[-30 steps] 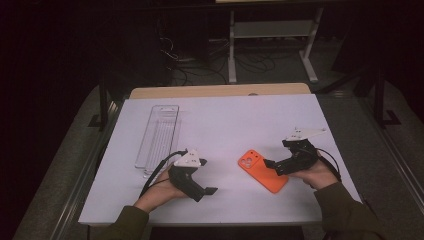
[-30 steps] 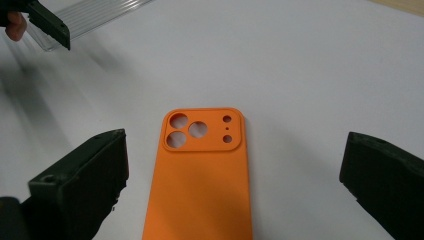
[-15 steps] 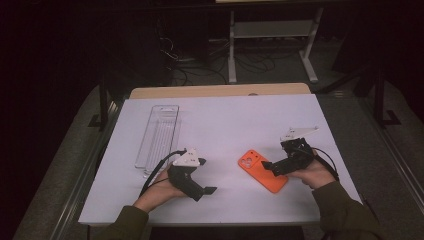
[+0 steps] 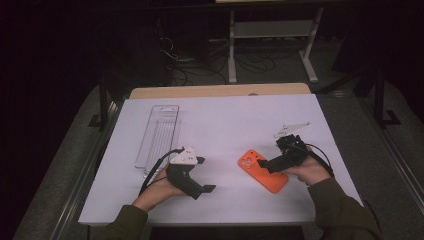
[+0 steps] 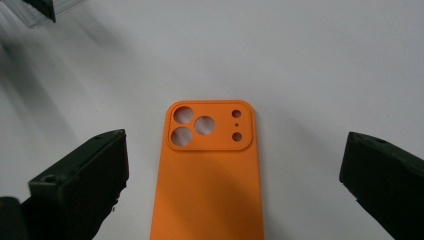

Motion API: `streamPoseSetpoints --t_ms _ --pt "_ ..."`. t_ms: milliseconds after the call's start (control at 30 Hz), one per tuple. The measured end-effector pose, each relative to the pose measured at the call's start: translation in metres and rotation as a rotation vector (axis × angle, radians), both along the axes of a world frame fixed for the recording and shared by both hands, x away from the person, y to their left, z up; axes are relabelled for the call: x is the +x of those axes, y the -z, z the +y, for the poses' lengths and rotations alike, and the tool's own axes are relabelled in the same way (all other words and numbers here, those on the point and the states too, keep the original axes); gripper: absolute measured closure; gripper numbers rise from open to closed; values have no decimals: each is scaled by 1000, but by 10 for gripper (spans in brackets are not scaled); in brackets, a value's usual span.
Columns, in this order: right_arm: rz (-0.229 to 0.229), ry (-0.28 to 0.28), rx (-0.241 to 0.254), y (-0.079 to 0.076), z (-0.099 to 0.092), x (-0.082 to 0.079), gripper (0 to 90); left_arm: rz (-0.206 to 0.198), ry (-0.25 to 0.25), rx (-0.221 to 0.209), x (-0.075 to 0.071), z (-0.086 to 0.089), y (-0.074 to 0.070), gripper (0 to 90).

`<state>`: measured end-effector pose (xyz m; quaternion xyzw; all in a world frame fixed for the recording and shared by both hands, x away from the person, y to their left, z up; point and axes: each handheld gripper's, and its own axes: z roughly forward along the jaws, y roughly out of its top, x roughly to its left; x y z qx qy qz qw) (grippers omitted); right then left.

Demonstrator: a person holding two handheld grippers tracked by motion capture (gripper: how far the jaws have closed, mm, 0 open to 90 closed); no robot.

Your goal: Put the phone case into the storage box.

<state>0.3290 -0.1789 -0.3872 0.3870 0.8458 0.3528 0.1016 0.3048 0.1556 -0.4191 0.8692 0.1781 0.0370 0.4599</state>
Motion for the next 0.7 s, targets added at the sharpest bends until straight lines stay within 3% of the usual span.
streamPoseSetpoints --t_ms 233,700 --pt "24 -35 -54 7 7 0 0 4 2 1 0 0 1 0" --pt "57 -42 -86 12 9 -1 0 6 7 1 -1 -1 1 0"
